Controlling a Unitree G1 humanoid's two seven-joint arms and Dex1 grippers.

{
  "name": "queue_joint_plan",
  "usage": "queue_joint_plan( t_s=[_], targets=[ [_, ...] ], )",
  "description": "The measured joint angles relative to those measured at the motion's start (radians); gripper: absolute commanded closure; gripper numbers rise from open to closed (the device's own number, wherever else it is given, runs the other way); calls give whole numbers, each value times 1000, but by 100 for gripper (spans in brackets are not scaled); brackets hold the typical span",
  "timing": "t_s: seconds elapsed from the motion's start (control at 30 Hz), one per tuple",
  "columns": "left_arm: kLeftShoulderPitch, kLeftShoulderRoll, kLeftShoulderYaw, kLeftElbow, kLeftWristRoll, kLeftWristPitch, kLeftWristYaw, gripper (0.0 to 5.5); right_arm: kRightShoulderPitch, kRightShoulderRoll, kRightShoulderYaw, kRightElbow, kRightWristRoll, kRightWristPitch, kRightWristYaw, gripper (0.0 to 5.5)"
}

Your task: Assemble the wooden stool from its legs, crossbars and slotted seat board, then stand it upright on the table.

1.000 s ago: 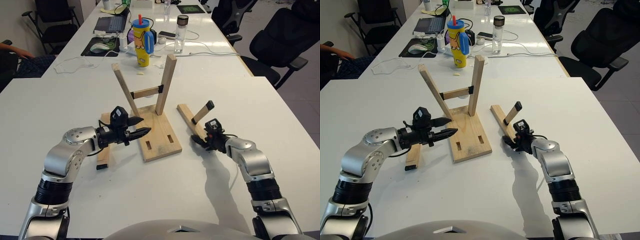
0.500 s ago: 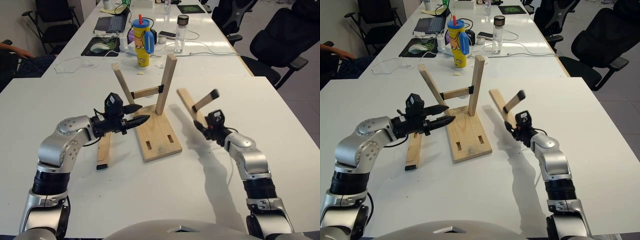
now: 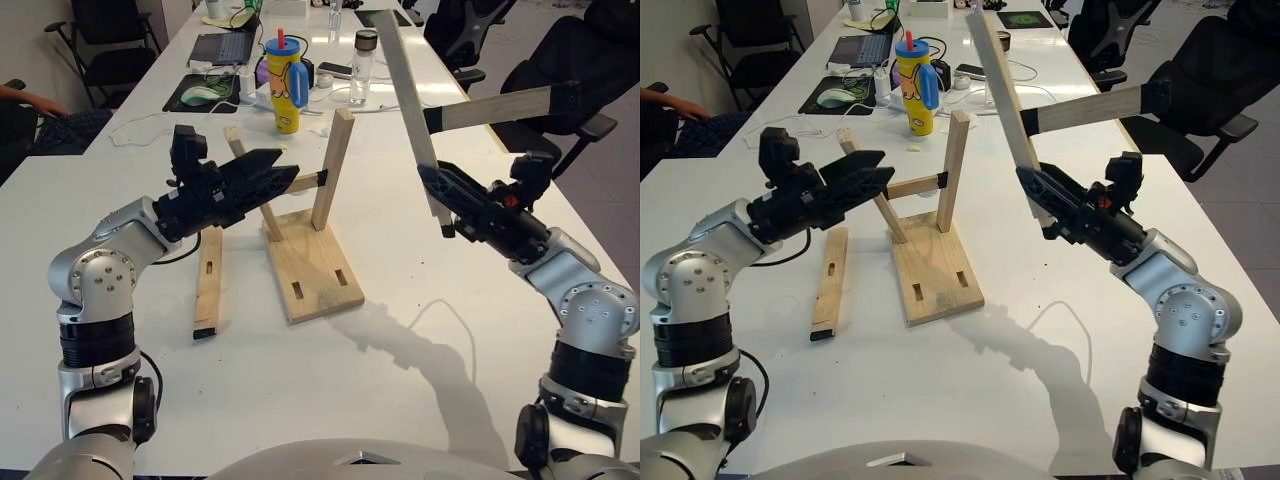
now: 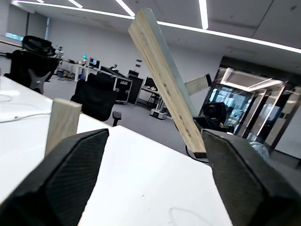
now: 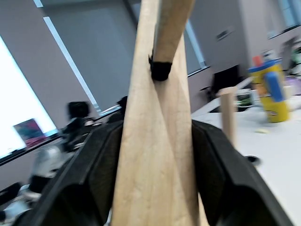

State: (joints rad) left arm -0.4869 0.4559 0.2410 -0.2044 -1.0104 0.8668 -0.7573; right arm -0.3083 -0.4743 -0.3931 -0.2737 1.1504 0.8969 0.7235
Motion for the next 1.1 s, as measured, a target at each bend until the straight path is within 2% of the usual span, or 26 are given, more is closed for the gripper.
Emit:
queue_joint_plan(
  t_s=[0.1, 0.37, 0.6, 1.1],
  targets=[
    [-13, -8, 9, 17, -61, 43, 21, 98, 0, -23, 11, -11, 56, 43, 26, 342],
    [-98, -29, 31, 86, -261, 161, 75, 98, 5, -64, 111, -33, 82, 87, 119, 342],
    [-136, -28, 22, 95, -311, 194, 94, 98, 5, -108, 182, -42, 61, 87, 195, 342],
    [-139, 43, -18, 80, -303, 237, 21, 327, 9, -159, 226, -45, 25, 86, 274, 342]
  ],
)
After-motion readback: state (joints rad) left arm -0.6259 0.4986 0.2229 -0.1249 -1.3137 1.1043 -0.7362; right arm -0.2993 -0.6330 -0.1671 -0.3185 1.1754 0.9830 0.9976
